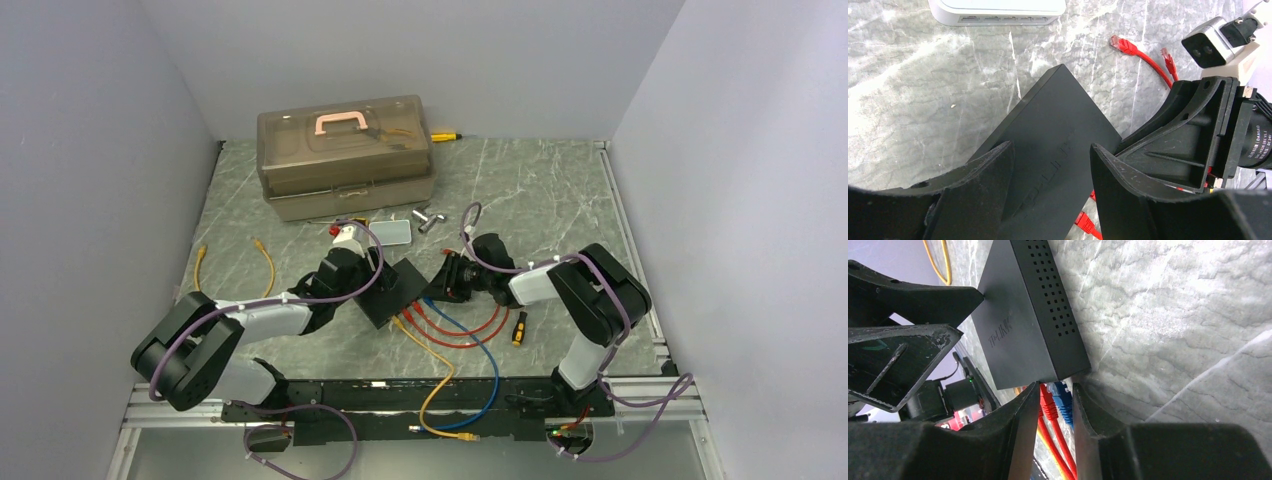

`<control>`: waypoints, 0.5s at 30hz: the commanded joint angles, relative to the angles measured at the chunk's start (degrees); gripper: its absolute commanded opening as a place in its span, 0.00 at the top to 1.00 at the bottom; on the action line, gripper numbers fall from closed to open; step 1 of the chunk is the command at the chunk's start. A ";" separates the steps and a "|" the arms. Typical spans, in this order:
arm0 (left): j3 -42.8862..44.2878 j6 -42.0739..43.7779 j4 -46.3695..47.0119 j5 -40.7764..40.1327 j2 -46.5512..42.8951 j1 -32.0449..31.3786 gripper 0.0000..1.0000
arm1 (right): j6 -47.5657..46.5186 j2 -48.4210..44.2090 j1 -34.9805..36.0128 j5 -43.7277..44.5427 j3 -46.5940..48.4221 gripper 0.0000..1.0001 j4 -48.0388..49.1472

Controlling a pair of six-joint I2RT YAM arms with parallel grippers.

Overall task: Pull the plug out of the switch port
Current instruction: Pull the connector from the switch port.

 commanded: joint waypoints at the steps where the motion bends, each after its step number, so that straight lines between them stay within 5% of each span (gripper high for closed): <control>1: -1.58 -0.46 -2.92 0.66 1.66 -0.49 0.36 | -3.40 -0.13 0.30 1.26 1.12 0.67 -4.30; 15: -1.55 -0.55 -2.83 0.26 1.81 -0.87 0.36 | -7.05 0.05 0.48 0.94 1.96 0.66 -8.02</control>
